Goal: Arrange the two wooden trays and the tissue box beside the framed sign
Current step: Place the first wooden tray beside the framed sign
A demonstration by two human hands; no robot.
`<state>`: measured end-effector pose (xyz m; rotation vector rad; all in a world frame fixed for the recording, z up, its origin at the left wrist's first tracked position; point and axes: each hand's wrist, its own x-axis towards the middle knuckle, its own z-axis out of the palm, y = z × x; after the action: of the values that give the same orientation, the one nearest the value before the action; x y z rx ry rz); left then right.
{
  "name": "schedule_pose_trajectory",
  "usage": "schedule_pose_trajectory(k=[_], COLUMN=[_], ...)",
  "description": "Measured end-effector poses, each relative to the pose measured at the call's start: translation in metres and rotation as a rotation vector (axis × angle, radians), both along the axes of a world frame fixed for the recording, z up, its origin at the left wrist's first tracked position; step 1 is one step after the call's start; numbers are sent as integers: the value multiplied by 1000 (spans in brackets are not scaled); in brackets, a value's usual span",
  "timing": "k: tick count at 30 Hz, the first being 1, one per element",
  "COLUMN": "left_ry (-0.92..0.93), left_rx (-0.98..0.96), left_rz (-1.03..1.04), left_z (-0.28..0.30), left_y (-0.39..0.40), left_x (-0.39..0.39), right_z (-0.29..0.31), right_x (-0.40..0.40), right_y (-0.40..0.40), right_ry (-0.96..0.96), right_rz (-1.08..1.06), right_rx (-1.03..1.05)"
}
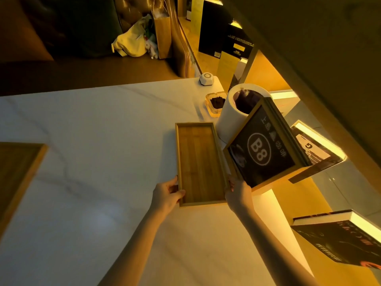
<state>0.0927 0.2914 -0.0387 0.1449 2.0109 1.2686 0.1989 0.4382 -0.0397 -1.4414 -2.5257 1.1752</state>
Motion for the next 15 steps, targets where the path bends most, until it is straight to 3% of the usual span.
schedule_pose_trajectory(k=[9, 15], left_ry=[39, 275], left_rx=[-20, -129], left_rz=[-21, -164], left_z=[-7, -12], left_y=[5, 6], left_x=[3, 5], right_z=[-5, -8], right_x=[2, 7], right_y=[3, 0], right_ry=[9, -48], right_rz=[16, 36], right_rx=[22, 64])
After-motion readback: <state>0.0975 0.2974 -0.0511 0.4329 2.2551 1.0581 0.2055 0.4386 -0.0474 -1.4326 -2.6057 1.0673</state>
